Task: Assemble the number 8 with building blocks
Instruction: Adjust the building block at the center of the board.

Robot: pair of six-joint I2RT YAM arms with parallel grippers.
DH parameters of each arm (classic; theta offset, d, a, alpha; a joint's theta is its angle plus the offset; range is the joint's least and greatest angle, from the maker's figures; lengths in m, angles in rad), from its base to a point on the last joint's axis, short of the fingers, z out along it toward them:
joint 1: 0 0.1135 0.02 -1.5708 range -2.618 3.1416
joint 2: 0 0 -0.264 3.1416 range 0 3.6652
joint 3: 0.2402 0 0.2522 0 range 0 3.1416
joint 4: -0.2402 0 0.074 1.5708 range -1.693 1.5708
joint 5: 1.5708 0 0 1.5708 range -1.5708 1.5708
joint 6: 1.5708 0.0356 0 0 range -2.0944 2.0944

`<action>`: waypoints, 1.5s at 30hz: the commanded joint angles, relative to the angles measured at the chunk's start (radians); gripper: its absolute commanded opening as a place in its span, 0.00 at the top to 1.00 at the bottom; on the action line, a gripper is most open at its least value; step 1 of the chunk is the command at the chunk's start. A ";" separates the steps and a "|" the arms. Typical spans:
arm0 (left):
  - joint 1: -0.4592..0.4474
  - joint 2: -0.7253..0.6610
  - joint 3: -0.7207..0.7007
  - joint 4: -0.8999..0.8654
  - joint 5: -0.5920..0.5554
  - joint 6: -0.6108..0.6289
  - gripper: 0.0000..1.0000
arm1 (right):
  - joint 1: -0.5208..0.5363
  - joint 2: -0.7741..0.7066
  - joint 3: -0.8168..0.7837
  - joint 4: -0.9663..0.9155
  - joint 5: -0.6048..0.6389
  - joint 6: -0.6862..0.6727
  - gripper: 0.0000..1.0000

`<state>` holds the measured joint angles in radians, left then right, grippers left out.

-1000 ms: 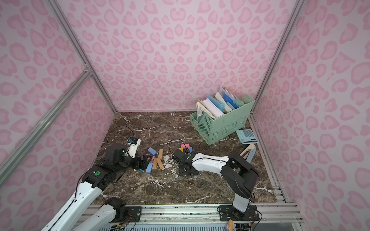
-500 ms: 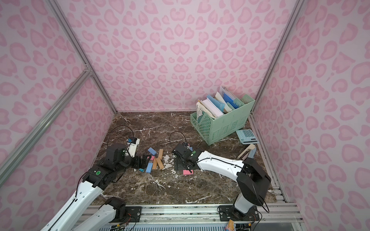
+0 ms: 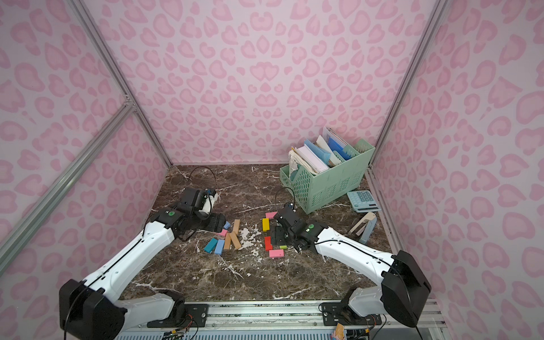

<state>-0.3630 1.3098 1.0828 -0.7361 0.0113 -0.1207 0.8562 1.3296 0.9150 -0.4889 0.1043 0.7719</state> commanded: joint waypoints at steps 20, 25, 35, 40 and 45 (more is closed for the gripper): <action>-0.194 0.385 0.039 0.139 0.259 -0.258 0.09 | -0.170 -0.225 -0.212 0.133 -0.115 -0.070 0.11; -0.196 0.422 0.031 0.185 0.236 -0.258 0.09 | -0.170 -0.221 -0.219 0.150 -0.140 -0.061 0.11; -0.157 0.464 0.011 0.222 0.156 -0.262 0.10 | -0.171 -0.211 -0.214 0.144 -0.144 -0.061 0.11; -0.092 0.435 -0.031 0.239 0.131 -0.267 0.10 | -0.170 -0.214 -0.227 0.144 -0.147 -0.059 0.11; -0.021 0.395 -0.062 0.240 0.115 -0.261 0.10 | -0.171 -0.223 -0.232 0.143 -0.148 -0.059 0.11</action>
<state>-0.4084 1.7264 1.0294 -0.4984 0.1440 -0.3866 0.6861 1.1137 0.6830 -0.3523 -0.0414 0.7109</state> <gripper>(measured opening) 0.898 0.894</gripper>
